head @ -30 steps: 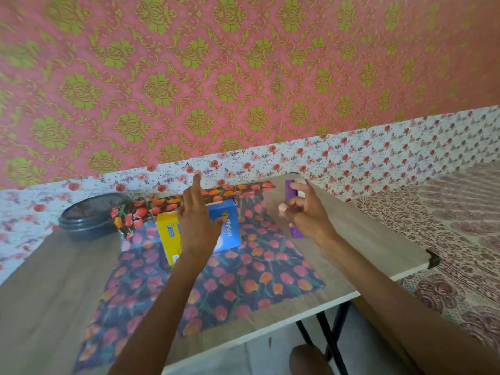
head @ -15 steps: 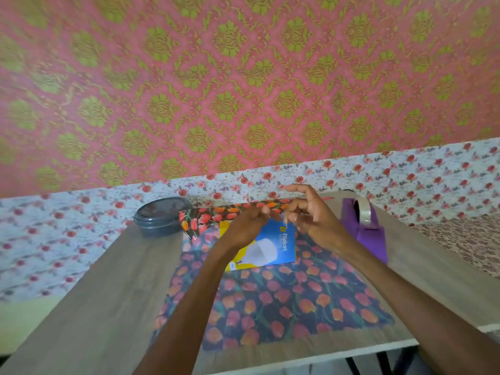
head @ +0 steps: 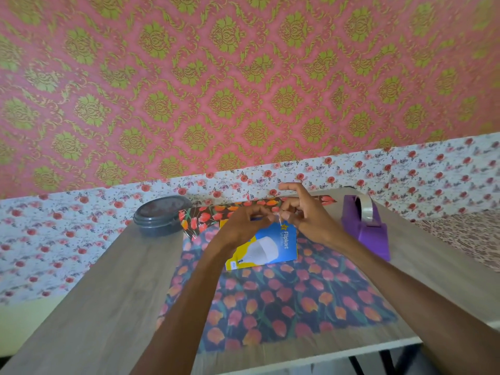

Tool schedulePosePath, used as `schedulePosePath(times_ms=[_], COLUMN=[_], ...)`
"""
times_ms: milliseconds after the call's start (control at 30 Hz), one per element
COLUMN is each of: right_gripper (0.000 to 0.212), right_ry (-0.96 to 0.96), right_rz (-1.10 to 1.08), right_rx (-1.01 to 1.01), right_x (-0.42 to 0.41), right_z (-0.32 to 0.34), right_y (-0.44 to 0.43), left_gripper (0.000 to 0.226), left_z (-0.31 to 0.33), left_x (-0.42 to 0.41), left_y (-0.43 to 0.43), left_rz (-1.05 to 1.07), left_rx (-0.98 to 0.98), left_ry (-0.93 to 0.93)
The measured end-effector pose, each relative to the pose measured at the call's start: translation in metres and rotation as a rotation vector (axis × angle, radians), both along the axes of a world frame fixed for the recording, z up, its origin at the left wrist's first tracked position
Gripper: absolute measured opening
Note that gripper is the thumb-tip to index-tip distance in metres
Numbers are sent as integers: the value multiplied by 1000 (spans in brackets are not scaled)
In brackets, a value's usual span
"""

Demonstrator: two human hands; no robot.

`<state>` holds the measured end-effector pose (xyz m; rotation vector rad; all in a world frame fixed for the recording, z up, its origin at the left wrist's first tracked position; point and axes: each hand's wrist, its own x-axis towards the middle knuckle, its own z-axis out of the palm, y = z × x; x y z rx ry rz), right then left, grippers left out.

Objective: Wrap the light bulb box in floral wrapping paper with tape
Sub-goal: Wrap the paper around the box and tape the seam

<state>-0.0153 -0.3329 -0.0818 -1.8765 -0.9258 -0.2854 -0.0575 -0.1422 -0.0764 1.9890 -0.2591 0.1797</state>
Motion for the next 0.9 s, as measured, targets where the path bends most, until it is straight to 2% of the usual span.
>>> schedulePosePath(times_ms=[233,367,433,467,567,633,733,800,900], right_gripper=[52,12,3,9,24,15,4,6,4], right_ry=[-52,-67,-54,-42,-2,137,444,596,696], right_rz=[-124,-211,-245,-266,-314,-320,-271,-247,-259], right_rx=[-212,-234,-232,-234,-194,-49,200,268,328], right_x=[1,2,3,2,0,0,2,7,17], right_z=[-2,-3,-2,0,6,12,25,33,42], right_y=[-7,-6,-5,-5,-5,-3,9,23,48], left_gripper=[13,14,11,9,36,48,60,66,72], left_z=[-1,0,-1,0,1,2,3,2,-4], left_x=[-2,-3,-3,-4,-4,-3,0,1,2], left_y=[-1,-5,-7,-7,-3,0,0,-3,-8], left_rz=[40,50,63,75,81,91,156,223,302], left_rx=[98,157,180,178,40,-11,-43,-28,18], left_ry=[-34,-65,-82,-83,-39,-32,-33,-53,-110])
